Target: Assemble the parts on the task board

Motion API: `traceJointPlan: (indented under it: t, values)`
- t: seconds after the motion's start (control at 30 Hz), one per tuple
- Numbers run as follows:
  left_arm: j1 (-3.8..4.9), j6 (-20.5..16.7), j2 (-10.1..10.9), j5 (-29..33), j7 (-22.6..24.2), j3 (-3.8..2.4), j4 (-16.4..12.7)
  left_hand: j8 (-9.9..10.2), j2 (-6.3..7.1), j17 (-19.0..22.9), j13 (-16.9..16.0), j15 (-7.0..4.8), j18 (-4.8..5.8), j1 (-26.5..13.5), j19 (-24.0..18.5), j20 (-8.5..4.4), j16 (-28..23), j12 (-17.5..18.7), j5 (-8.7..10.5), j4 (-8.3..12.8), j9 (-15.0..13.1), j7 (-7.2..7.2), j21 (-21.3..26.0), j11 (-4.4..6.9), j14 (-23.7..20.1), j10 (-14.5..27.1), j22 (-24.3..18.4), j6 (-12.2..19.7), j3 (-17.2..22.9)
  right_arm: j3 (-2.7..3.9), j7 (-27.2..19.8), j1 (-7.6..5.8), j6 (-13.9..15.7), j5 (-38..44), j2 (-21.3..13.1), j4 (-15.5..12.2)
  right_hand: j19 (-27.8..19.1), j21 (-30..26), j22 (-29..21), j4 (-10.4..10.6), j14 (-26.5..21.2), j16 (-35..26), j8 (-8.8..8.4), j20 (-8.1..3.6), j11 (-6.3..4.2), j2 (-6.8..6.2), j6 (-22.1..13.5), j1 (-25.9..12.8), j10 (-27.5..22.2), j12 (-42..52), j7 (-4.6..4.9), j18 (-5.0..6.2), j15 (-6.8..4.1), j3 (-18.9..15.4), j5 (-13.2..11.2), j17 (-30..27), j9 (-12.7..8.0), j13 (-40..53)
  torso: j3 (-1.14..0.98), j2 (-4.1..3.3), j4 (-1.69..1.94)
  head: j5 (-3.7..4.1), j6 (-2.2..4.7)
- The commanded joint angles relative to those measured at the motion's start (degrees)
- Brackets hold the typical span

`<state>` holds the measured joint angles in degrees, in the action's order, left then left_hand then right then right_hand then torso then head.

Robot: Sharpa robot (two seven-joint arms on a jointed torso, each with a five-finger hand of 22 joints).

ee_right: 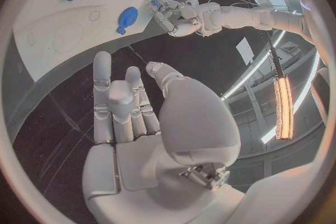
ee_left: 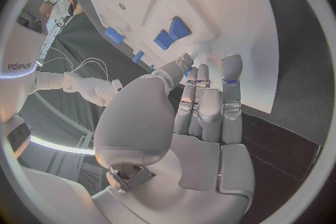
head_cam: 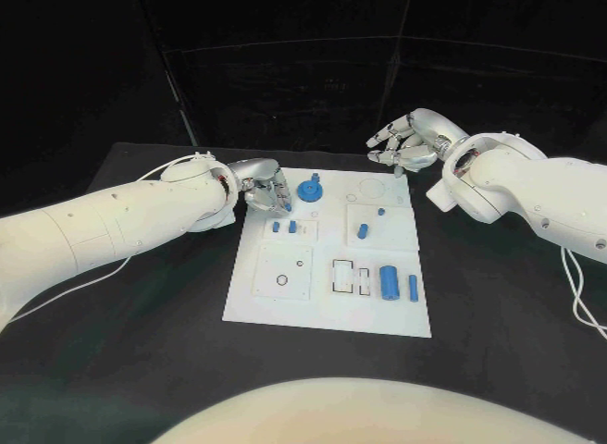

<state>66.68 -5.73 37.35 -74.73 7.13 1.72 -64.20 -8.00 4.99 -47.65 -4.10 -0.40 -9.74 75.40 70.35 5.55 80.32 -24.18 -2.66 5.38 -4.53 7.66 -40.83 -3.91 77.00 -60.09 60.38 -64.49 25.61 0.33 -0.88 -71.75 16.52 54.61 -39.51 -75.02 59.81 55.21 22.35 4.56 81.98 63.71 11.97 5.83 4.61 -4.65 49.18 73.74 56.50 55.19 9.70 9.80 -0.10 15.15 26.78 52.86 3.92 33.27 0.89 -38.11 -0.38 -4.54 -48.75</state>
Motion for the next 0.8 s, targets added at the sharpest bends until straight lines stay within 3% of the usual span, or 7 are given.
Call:
traceJointPlan:
  t: [0.03, 0.8]
  values:
    - [0.06, 0.2, 0.0, 0.2, -0.1, -0.03, -0.1, 0.3, 0.62, 0.2, 0.1, 0.34, 0.11, 0.0, -0.1, 0.19, -0.3, 0.3, -0.11, 0.0, 0.1, 0.22, 0.4, -0.42, 0.0, -0.2, -0.1, 0.3, 0.1, 0.04, -0.4, -0.11, 0.5, -0.1, 0.0, -0.1, 0.3, -0.3, -0.1, 0.4, 0.2, -0.2, 0.38, -0.04, -0.36, -0.3, 0.3, 0.5, 0.0, 0.3, -0.17, 0.76, -0.24, 0.1, 0.1, -0.1, 0.0, -0.1, -0.01, 0.02, 0.03, 0.01, 0.02]
    - [0.05, 0.1, -0.4, 0.2, -0.3, -0.03, 0.3, 0.4, 0.7, 0.4, 0.1, 0.41, 0.07, -0.1, -0.3, 0.24, -0.4, 0.4, -0.11, 0.0, 0.1, 0.29, 0.7, -0.49, -0.1, -0.1, -0.3, 0.4, 0.1, 0.04, -0.5, -0.11, 0.5, -0.1, 0.1, -0.1, 0.3, -0.3, -0.1, 0.4, 0.2, -0.2, 0.38, -0.04, -0.36, -0.3, 0.3, 0.5, 0.0, 0.3, -0.17, 0.76, -0.24, 0.1, 0.1, -0.1, 0.0, -0.1, -0.02, 0.02, 0.0, 0.02, 0.06]
